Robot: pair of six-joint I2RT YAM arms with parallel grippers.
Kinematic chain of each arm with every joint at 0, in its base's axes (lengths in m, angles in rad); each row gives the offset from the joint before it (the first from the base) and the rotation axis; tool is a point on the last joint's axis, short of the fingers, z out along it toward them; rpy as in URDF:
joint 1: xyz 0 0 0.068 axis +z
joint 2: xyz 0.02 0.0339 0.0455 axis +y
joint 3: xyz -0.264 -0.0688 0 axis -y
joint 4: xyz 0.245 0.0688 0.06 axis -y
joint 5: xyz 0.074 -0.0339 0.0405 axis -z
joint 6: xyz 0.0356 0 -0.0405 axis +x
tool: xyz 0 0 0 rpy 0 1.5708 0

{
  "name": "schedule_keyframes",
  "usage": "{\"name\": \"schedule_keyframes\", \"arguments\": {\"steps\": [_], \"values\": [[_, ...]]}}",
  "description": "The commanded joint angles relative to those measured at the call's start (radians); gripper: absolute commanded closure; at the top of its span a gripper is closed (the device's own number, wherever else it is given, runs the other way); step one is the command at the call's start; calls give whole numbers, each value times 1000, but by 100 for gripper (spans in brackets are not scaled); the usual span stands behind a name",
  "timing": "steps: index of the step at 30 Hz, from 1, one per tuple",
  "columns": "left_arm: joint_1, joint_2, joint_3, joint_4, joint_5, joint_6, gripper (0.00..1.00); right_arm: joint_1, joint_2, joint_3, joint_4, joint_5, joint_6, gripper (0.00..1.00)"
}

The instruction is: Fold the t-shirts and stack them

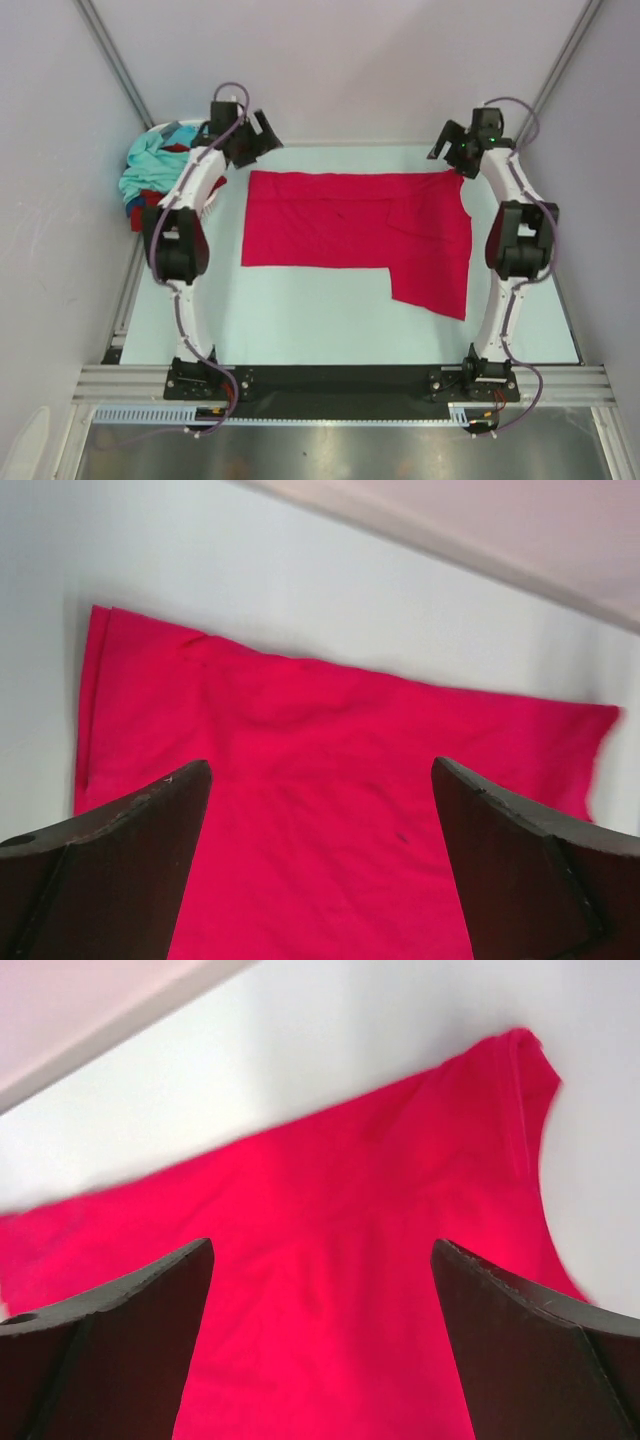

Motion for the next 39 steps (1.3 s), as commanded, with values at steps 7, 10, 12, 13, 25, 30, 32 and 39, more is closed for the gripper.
{"name": "schedule_keyframes", "arguments": {"steps": [7, 10, 12, 13, 25, 30, 32, 39], "values": [[4, -751, -723, 178, 4, -85, 3, -5, -811, -700, 29, 81, 103, 0], [7, -923, -994, 179, -24, -146, 6, -5, -1014, -918, -11, 142, 194, 0], [10, -1030, -1091, 169, -60, -191, 8, -7, -1118, -1040, -55, 159, 241, 0], [12, -1053, -1134, 156, -71, -233, 9, -7, -1143, -1073, -80, 187, 257, 0], [96, -951, -1401, 235, -131, -346, 25, -97, -1295, -1339, -152, 227, 386, 12], [96, -857, -1362, 303, -146, -337, 32, -107, -1243, -1340, -131, 259, 366, 18], [96, -813, -1352, 326, -156, -332, 36, -113, -1231, -1345, -115, 259, 361, 18], [93, -747, -1317, 363, -188, -321, 42, -130, -1199, -1334, -98, 254, 346, 19]]}}
